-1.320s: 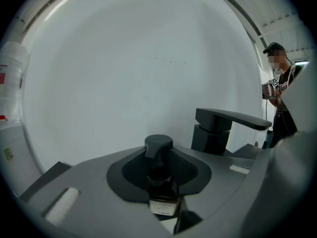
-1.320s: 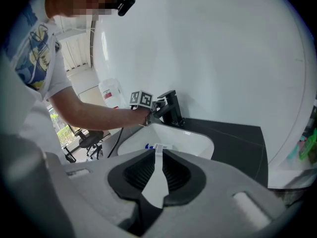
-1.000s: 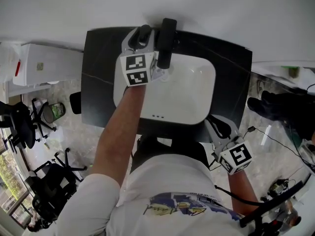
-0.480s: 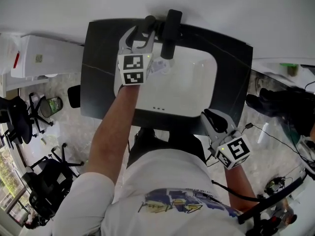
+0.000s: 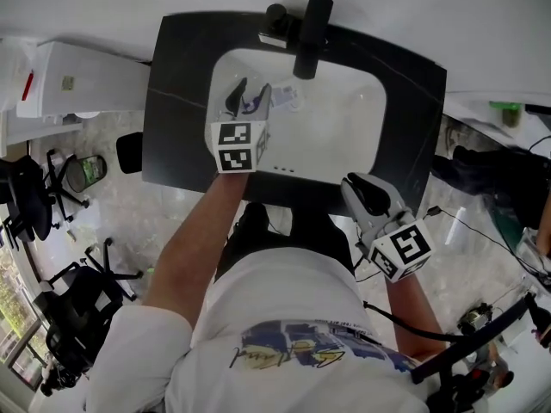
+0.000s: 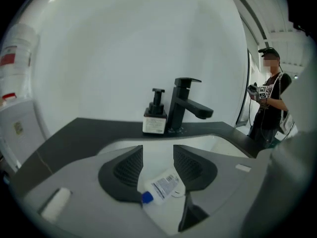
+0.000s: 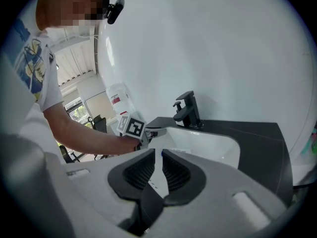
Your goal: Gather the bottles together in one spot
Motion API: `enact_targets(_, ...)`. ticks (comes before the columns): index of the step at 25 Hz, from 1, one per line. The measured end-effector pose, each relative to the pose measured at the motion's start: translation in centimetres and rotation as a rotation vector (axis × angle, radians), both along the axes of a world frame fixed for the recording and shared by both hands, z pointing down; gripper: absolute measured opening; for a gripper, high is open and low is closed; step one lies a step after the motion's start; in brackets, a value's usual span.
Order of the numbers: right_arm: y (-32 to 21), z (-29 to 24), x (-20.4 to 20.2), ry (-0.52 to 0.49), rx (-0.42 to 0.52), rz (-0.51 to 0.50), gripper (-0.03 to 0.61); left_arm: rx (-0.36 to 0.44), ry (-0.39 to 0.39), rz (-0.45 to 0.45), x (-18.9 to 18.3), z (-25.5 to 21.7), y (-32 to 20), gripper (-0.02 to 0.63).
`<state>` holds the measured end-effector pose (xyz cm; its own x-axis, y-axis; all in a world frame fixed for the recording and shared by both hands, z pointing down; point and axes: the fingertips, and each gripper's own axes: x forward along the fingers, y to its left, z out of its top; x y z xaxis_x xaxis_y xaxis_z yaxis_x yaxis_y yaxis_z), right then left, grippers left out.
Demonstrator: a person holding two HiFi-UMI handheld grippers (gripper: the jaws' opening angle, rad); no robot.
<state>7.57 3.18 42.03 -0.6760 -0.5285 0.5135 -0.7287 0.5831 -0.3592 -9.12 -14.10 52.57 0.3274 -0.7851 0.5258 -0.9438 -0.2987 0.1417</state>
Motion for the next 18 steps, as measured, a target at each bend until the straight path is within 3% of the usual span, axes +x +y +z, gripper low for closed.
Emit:
enact_targets(4,0.7,-0.4,-0.3,0.001,-0.004,-0.010,0.049,-0.143,0.118,-0.076,1.6,2.6,3.7,0.196)
enact_targets(9,1.1,-0.2,-0.5,0.012,-0.017,-0.015,0.049,-0.307,0.280,-0.264,1.3,5.8,5.6,0.189)
enact_targets(18,-0.8,0.3,1.0,0.025,-0.039,-0.040,0.049,-0.449,0.534,-0.631,0.3,9.9,4.3,0.184)
